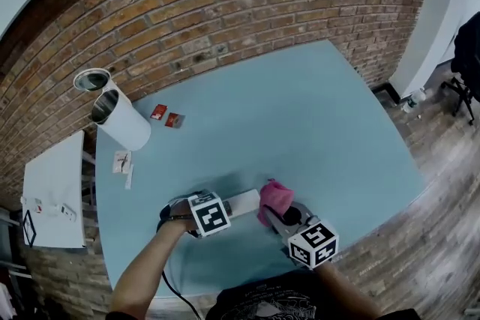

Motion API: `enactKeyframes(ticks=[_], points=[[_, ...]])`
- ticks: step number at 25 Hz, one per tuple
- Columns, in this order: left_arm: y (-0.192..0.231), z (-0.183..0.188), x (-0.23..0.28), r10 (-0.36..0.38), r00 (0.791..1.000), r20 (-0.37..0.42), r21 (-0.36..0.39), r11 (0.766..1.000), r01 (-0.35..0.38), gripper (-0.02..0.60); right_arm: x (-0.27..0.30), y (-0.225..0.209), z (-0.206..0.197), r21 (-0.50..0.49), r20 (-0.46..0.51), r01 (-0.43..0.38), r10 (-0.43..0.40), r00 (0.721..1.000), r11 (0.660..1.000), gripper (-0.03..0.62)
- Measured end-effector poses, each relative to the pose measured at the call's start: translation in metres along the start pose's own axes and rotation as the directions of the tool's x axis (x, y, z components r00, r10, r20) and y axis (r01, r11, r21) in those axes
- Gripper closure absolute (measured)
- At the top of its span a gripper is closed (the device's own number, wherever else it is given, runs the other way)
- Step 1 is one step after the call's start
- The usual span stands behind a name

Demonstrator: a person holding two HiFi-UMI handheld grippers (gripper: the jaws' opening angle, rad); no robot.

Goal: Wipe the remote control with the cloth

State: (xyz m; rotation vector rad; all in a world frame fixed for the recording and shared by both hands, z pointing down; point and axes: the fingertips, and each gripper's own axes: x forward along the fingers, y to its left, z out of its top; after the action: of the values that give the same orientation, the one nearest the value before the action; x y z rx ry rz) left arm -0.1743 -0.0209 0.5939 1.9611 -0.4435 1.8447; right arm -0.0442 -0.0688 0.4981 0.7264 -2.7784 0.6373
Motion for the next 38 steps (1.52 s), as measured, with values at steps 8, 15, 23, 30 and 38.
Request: enactKeyframes(ticks=[8, 15, 23, 30, 38], points=[[0.010, -0.001, -0.001, 0.168, 0.986, 0.000, -0.068, 0.984, -0.167, 0.301, -0.005, -0.005, 0.000, 0.043, -0.014, -0.157, 0.158, 0.987, 0.987, 0.530], [0.014, 0.001, -0.041, 0.431, 0.886, 0.168, -0.406, 0.850, -0.336, 0.305, -0.006, -0.002, 0.000, 0.023, -0.061, -0.273, 0.274, 0.960, 0.962, 0.530], [-0.019, 0.011, -0.077, 0.652, 0.691, 0.314, -0.702, 0.649, -0.294, 0.507, -0.007, 0.023, -0.005, -0.016, -0.082, -0.293, 0.291, 0.953, 0.956, 0.530], [-0.059, 0.022, -0.105, 0.714, 0.550, 0.433, -0.799, 0.587, -0.132, 0.580, -0.009, 0.062, -0.006, -0.070, -0.083, -0.243, 0.237, 0.968, 0.968, 0.530], [-0.097, 0.023, -0.118, 0.739, 0.454, 0.498, -0.827, 0.562, -0.008, 0.581, -0.033, 0.095, -0.017, -0.117, -0.082, -0.143, 0.134, 0.988, 0.983, 0.530]])
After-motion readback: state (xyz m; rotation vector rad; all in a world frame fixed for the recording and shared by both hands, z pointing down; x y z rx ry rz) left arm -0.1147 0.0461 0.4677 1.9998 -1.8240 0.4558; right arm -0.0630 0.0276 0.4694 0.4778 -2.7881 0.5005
